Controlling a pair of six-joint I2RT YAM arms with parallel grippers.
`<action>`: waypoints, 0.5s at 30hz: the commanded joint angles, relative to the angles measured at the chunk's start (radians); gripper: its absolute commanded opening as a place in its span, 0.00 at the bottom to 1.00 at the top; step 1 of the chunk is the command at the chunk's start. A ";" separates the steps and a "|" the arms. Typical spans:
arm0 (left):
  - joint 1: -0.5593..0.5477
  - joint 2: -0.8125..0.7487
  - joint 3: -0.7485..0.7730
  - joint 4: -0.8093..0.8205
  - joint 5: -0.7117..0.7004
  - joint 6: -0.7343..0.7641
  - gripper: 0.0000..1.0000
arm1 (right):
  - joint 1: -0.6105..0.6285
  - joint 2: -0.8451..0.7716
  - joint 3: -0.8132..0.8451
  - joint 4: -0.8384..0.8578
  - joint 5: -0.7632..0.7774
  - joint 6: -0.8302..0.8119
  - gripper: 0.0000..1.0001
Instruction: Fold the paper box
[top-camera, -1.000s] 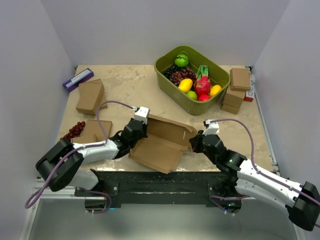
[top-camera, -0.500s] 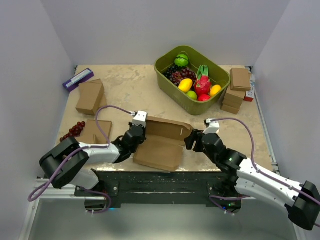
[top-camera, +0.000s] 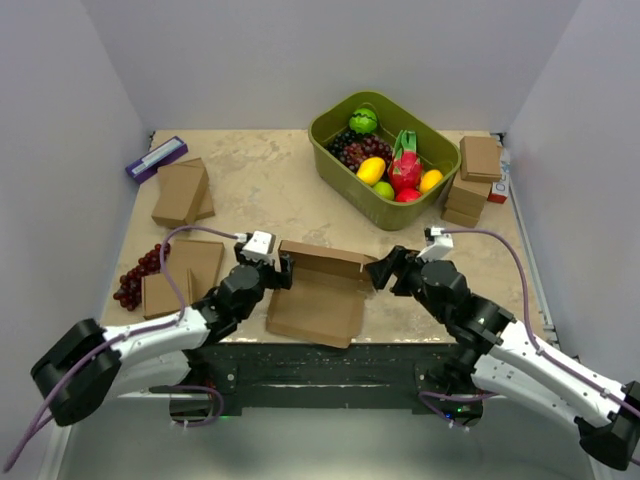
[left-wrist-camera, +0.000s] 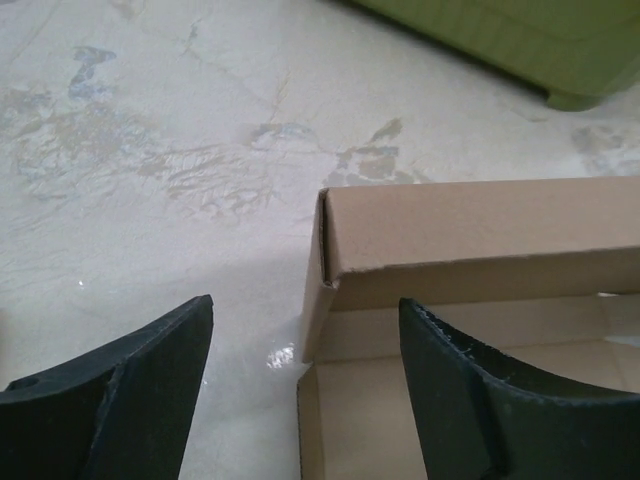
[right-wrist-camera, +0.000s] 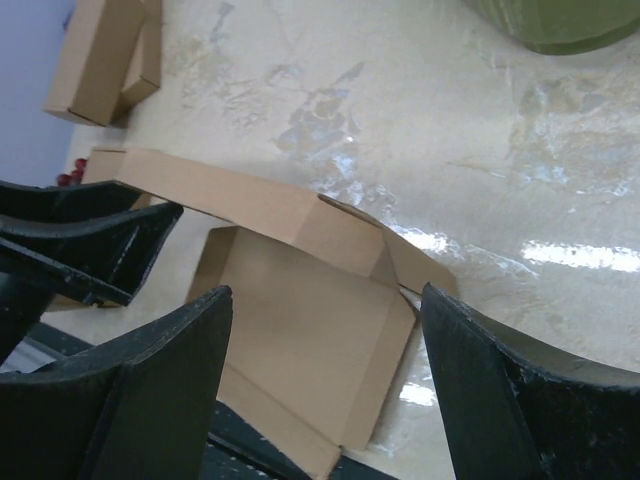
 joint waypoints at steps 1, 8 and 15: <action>-0.004 -0.175 -0.010 -0.129 0.101 -0.048 0.85 | -0.003 -0.018 0.068 0.006 -0.054 0.067 0.79; 0.108 -0.311 0.186 -0.523 0.259 -0.230 0.93 | -0.003 0.040 0.132 0.019 -0.108 0.114 0.78; 0.197 -0.285 0.306 -0.541 0.392 -0.237 0.93 | -0.003 0.083 0.131 0.069 -0.137 0.139 0.76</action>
